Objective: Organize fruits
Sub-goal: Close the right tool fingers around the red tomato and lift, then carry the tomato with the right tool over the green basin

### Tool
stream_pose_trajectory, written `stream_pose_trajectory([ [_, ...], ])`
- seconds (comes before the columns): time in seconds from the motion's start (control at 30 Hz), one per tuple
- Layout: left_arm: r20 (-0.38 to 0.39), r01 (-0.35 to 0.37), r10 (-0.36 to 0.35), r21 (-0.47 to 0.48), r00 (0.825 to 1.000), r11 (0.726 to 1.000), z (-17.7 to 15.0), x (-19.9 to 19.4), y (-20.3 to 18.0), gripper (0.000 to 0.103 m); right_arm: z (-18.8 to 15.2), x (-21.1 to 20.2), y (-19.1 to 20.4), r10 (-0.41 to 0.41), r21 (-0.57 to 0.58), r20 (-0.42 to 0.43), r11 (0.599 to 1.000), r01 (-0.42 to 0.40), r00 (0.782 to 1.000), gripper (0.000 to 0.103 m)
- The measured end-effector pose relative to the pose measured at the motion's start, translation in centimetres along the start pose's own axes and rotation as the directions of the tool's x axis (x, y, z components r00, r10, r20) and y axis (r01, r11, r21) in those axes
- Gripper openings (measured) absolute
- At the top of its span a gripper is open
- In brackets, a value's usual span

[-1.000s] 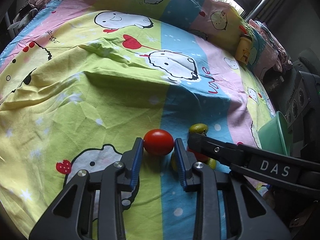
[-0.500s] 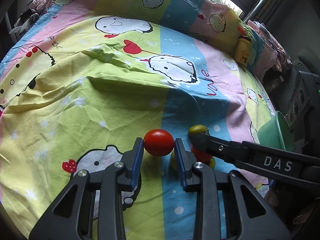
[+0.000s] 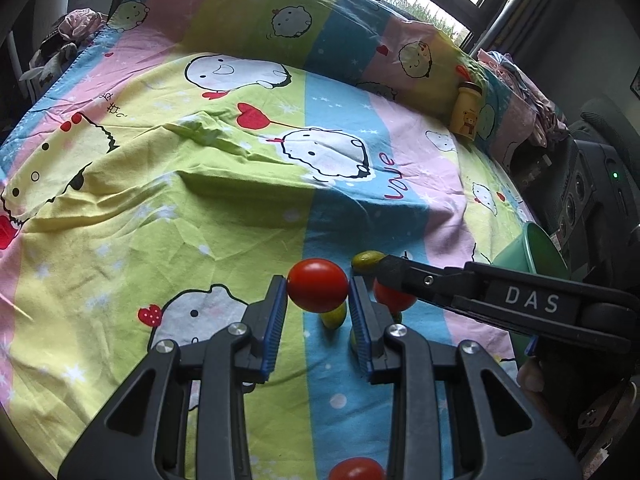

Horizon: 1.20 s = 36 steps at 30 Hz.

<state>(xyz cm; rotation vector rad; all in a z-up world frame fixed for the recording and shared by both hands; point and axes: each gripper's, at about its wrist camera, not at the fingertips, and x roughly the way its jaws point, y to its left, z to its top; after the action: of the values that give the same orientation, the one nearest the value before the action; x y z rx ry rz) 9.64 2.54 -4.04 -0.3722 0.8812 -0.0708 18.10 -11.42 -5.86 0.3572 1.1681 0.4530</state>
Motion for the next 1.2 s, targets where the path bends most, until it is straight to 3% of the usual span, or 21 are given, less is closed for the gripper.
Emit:
stream_pose_trajectory([
  [0.3,0.023,0.006,-0.007,0.021,1.000,1.000,-0.1,-1.0,-0.9,0.031,-0.3,-1.4,0.0,0.001,-0.003,0.033,1.000,-0.001,0.999,0.034],
  [0.67,0.050,0.067,-0.068,0.012,0.996,0.998,-0.1,-2.8,-1.5,0.031,-0.6,-3.6,0.2,0.004,-0.013,0.092,1.000,-0.003,0.996,0.034],
  [1.2,0.102,0.042,-0.048,0.061,0.994,0.997,0.0,-4.3,-2.6,0.031,-1.1,-6.8,0.1,0.011,-0.013,0.176,1.000,-0.009,0.984,0.034],
])
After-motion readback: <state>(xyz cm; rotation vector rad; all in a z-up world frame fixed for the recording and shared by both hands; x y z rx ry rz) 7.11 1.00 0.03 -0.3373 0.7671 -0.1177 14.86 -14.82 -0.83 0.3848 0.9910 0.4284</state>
